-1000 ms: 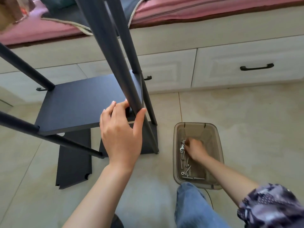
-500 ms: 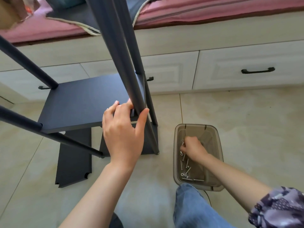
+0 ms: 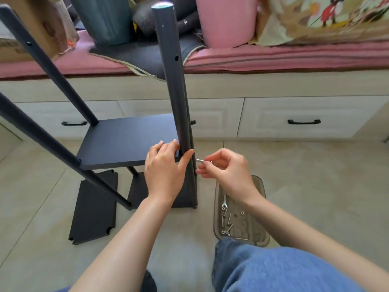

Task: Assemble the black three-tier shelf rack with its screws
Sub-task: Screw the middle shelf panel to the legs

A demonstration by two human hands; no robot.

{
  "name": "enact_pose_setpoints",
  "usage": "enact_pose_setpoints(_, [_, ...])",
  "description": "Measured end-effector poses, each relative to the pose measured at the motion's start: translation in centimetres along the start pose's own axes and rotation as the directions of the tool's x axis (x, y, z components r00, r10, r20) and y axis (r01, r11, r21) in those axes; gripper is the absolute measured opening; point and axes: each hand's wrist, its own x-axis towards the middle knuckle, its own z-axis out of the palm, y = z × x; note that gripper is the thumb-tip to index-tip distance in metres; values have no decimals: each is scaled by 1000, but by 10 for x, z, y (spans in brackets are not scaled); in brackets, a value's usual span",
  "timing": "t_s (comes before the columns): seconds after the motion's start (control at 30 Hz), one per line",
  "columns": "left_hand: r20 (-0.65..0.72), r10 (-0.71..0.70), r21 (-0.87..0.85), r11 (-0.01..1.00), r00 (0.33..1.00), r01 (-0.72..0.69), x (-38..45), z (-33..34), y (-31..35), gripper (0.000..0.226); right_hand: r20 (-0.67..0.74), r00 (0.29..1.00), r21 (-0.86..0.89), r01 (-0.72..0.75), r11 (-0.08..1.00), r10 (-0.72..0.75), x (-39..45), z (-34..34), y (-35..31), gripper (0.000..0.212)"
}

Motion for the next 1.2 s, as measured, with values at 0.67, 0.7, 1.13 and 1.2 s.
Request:
enact_pose_setpoints(0.67, [-20, 46, 7, 999, 999, -45, -3, 0, -4, 47, -22, 999, 5, -26, 1000, 26, 4, 20, 2, 17])
enact_pose_setpoints(0.7, [-28, 47, 4, 999, 998, -47, -3, 0, -5, 46, -13, 1000, 1, -25, 1000, 25, 4, 20, 3, 17])
enact_pose_setpoints(1.13, [-257, -110, -461, 887, 960, -22, -35, 3, -6, 33, 45, 997, 13, -62, 998, 61, 23, 28, 3, 15])
enact_pose_setpoints(1.2, [-291, -339, -607, 788, 895, 102, -49, 9, -4, 28, 49, 997, -12, -66, 998, 66, 24, 28, 2, 16])
